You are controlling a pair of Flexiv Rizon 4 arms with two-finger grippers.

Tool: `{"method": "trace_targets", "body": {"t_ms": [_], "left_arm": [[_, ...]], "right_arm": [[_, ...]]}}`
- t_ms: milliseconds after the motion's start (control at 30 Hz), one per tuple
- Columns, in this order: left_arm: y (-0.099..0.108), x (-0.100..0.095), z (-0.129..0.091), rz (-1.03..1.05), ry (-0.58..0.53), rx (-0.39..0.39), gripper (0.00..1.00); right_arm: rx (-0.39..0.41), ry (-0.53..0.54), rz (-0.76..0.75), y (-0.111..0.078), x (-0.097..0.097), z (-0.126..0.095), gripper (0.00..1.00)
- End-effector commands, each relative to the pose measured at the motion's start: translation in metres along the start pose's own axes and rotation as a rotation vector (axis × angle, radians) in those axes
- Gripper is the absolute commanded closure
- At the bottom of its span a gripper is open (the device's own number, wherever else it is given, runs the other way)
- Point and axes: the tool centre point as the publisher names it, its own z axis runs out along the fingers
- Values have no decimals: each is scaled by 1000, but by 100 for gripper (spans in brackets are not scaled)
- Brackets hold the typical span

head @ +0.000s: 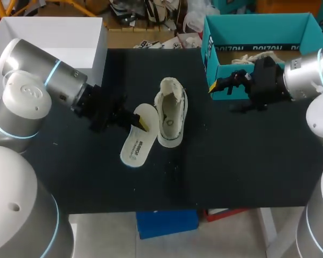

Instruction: Take the shoe out of the shoebox, open the shoe tongue, remove and reinsert the insole, then place the shoe into the shoebox

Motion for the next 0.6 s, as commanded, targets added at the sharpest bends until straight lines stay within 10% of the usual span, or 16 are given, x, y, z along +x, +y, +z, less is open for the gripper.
{"method": "trace_targets", "body": {"t_ms": [33,600], "left_arm": [[-1,0,0,1,4,-2,100],[-25,3,37,-9,51,67,100]], "right_arm": [[1,0,1,1,0,1,0],[-80,-61,18,-36,-17,-49,0]]}}
